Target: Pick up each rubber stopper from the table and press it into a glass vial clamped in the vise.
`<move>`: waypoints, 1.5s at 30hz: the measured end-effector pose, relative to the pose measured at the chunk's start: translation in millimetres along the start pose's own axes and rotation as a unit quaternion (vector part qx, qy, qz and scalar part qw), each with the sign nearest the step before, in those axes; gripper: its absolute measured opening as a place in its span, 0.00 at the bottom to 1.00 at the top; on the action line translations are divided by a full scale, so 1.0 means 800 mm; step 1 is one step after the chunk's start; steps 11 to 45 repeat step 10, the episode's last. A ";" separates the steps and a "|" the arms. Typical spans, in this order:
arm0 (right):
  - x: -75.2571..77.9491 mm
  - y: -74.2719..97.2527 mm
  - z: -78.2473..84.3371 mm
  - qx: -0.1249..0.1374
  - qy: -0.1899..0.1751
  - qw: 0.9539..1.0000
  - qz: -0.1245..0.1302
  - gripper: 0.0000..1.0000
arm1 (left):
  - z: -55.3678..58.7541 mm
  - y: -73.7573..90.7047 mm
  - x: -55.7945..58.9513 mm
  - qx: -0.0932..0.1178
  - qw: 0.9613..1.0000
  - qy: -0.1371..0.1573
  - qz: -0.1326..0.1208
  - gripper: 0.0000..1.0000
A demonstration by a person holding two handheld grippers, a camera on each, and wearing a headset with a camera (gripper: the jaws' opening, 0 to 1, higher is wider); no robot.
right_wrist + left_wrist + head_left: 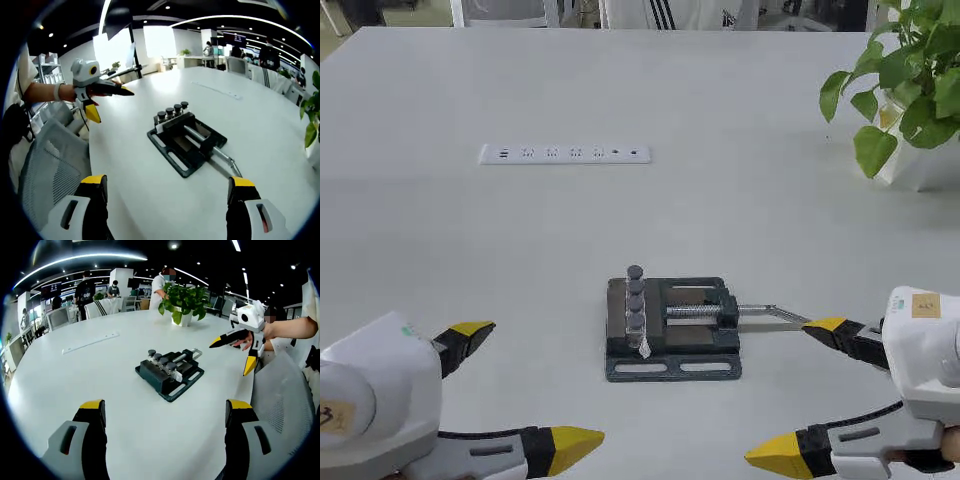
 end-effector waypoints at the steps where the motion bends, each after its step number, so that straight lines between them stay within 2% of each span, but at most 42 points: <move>1: -0.002 0.002 0.000 0.002 -0.001 1.000 0.000 0.99 | 0.001 0.000 -0.003 -0.002 1.000 -0.004 -0.002 0.99; 3: -0.008 0.006 0.001 0.004 -0.008 1.000 -0.003 0.99 | -0.005 0.001 -0.005 0.008 1.000 0.005 -0.010 0.99; 6: -0.007 0.010 0.004 0.010 -0.018 1.000 -0.001 0.99 | -0.011 0.004 -0.004 0.009 1.000 0.004 -0.013 0.99; 10: -0.007 0.015 0.003 0.022 -0.026 0.999 0.005 0.99 | -0.004 0.004 -0.003 0.007 1.000 0.010 -0.015 0.99; 45: -0.007 0.015 0.003 0.022 -0.026 0.999 0.005 0.99 | -0.004 0.004 -0.003 0.007 1.000 0.010 -0.015 0.99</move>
Point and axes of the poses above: the centre of the closed fingertips' face, and the gripper's own axes: y roughly backward along the fingers, x roughly to its right, z roughly out of its underside, the point moved 1 cm from there along y, roughly backward along the fingers, and after that the axes turned 15 degrees about -y, right-handed, at the moved point
